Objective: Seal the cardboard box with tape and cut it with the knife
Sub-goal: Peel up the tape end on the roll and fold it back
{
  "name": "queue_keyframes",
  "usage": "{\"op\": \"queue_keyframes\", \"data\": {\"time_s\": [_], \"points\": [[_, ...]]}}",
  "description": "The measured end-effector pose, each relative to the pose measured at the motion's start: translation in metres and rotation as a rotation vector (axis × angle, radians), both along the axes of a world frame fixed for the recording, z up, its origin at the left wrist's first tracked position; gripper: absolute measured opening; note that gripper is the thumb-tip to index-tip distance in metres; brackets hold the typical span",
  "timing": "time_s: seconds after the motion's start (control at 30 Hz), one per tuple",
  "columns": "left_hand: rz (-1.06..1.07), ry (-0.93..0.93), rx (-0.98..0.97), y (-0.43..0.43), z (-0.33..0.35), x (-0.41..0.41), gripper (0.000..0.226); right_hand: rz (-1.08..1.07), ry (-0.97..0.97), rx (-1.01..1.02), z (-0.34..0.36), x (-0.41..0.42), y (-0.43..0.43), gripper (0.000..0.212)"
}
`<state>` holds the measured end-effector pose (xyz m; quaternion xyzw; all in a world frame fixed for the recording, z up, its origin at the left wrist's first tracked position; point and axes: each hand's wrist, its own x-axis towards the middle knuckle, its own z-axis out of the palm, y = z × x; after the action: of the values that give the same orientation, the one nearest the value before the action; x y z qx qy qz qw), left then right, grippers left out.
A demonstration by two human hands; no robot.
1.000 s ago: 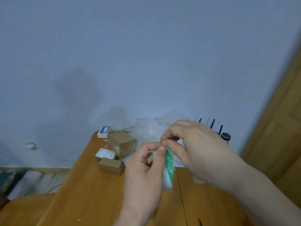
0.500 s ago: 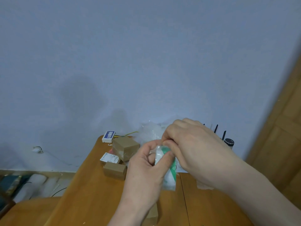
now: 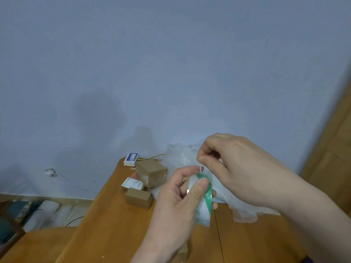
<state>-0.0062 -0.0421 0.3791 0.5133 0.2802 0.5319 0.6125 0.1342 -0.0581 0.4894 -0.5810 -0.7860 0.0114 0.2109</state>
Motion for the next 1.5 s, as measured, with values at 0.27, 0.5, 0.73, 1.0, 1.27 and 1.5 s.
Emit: {"op": "queue_keyframes", "data": {"time_s": [0.27,0.5,0.73,1.0,1.27,1.5], "points": [[-0.003,-0.009,-0.055,-0.005,0.004,0.001,0.024,0.028,-0.008,-0.061,0.01,-0.002,-0.004,0.017],[0.091,0.085,0.021,-0.008,0.003,0.007,0.022,-0.032,0.045,-0.077,0.013,0.003,0.002,0.024],[0.147,0.157,0.078,-0.01,0.001,0.007,0.021,-0.039,0.082,-0.104,0.017,0.007,0.004,0.013],[0.201,0.196,0.103,-0.015,0.001,0.009,0.028,0.065,-0.014,-0.151,0.025,0.005,0.002,0.015],[0.259,0.234,0.119,-0.01,-0.003,0.006,0.032,0.08,-0.17,-0.206,0.029,0.006,0.002,0.022],[0.265,0.284,0.144,-0.007,-0.007,0.002,0.032,0.079,-0.23,-0.209,0.027,0.003,0.003,0.023]]}}
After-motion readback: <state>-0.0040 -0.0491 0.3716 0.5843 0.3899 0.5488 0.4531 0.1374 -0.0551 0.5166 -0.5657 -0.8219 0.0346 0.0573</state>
